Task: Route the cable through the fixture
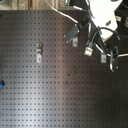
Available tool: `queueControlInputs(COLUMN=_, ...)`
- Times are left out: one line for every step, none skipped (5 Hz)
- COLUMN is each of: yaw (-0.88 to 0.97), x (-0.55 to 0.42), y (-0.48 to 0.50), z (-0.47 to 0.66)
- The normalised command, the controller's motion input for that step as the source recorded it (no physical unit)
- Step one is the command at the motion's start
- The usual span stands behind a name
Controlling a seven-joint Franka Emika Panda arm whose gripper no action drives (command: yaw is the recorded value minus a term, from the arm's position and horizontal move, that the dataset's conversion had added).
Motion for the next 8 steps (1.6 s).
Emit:
queueControlInputs(yaw=-0.03, x=-0.036, y=0.006, z=0.02)
queueControlInputs(yaw=-0.07, x=-0.106, y=0.003, z=0.07)
queueControlInputs(yaw=0.14, x=-0.465, y=-0.093, z=0.30)
queueControlInputs(yaw=0.21, x=-0.532, y=0.063, z=0.30)
queueControlInputs(yaw=0.29, x=-0.425, y=0.238, z=0.35)
queueControlInputs(yaw=0.39, x=-0.352, y=0.209, z=0.34)
queueControlInputs(yaw=0.49, x=-0.272, y=0.193, z=0.34)
queueControlInputs(yaw=0.68, x=-0.123, y=-0.021, z=0.13)
